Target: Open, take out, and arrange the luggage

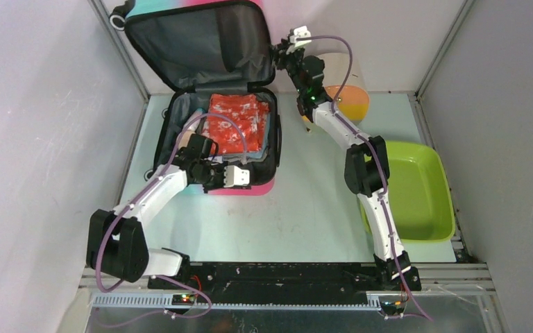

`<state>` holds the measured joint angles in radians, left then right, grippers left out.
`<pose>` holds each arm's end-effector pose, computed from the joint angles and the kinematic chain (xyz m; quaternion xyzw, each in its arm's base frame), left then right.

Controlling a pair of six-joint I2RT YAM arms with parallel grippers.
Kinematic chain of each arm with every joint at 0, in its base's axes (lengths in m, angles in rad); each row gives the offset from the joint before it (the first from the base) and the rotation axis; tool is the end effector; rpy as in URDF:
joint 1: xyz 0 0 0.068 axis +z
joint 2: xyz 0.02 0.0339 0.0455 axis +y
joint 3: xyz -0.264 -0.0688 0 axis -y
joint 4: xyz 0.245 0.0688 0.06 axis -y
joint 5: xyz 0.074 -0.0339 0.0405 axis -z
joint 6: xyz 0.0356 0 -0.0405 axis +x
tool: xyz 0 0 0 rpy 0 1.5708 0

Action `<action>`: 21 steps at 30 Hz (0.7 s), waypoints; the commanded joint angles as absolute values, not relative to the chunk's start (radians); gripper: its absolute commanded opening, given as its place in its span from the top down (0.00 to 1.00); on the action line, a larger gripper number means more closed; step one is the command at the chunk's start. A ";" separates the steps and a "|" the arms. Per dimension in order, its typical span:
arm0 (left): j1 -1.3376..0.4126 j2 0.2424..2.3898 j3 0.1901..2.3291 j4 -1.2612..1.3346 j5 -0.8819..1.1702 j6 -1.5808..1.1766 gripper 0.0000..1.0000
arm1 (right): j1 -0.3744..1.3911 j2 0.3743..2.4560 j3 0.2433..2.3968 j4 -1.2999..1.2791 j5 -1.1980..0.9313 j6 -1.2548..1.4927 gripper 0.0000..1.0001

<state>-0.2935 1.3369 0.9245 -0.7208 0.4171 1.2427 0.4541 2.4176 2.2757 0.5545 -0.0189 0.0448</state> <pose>0.2375 -0.0868 0.2306 0.6958 0.6556 -0.0827 0.2812 0.5112 0.2503 0.3571 -0.1190 0.5342 0.2116 0.8097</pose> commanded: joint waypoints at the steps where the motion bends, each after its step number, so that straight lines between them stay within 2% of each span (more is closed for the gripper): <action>1: -0.225 1.405 0.987 -0.626 0.226 1.370 1.00 | 0.456 2.238 2.131 0.588 -0.021 0.019 0.44; 9: -0.224 1.418 1.034 -0.664 0.217 1.411 1.00 | 0.484 1.988 1.860 0.650 -0.006 0.003 0.41; 14: -0.233 1.413 1.024 -0.655 0.217 1.405 1.00 | 0.508 1.974 1.847 0.611 -0.034 -0.115 0.39; 16: -0.239 1.403 1.009 -0.622 0.200 1.385 0.92 | 0.514 1.964 1.830 0.592 -0.021 -0.116 0.38; 19: -0.271 1.370 0.983 -0.574 0.144 1.360 0.65 | 0.520 1.915 1.746 0.618 -0.010 -0.097 0.38; 21: -0.289 1.348 0.979 -0.564 0.118 1.346 0.57 | 0.528 1.879 1.697 0.625 -0.001 -0.081 0.37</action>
<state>-0.2905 1.3861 0.9821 -0.7727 0.3794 1.3087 0.5217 1.9274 1.7840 0.6235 -0.0208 -0.0792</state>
